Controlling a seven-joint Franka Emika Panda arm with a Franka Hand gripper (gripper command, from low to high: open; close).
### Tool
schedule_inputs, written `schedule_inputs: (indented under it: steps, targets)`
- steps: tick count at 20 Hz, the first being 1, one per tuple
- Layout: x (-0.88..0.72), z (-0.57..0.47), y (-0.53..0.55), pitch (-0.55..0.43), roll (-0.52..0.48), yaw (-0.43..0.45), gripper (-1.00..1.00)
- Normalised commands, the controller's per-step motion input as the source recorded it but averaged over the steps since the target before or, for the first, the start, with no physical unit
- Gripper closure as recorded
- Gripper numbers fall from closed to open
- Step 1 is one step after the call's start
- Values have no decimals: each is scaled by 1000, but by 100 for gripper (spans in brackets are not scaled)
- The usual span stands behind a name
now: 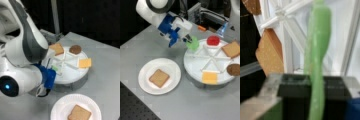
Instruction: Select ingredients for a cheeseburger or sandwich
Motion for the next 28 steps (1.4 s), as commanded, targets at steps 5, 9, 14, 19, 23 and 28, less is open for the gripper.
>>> schedule_inputs:
  steps: [5,9,14,19,23,28]
  targets:
    - [20,483,164,11,-367,-120,100]
    - [257,327,-25,-16,-245,-144,100]
    - [399,23,-170,3,-43,-140,100]
    - [478,-97,-297,75,119,-75,100]
    - [576,-75,-412,87,175,-60,100]
    - [525,-17,-309,127,212,-11,100]
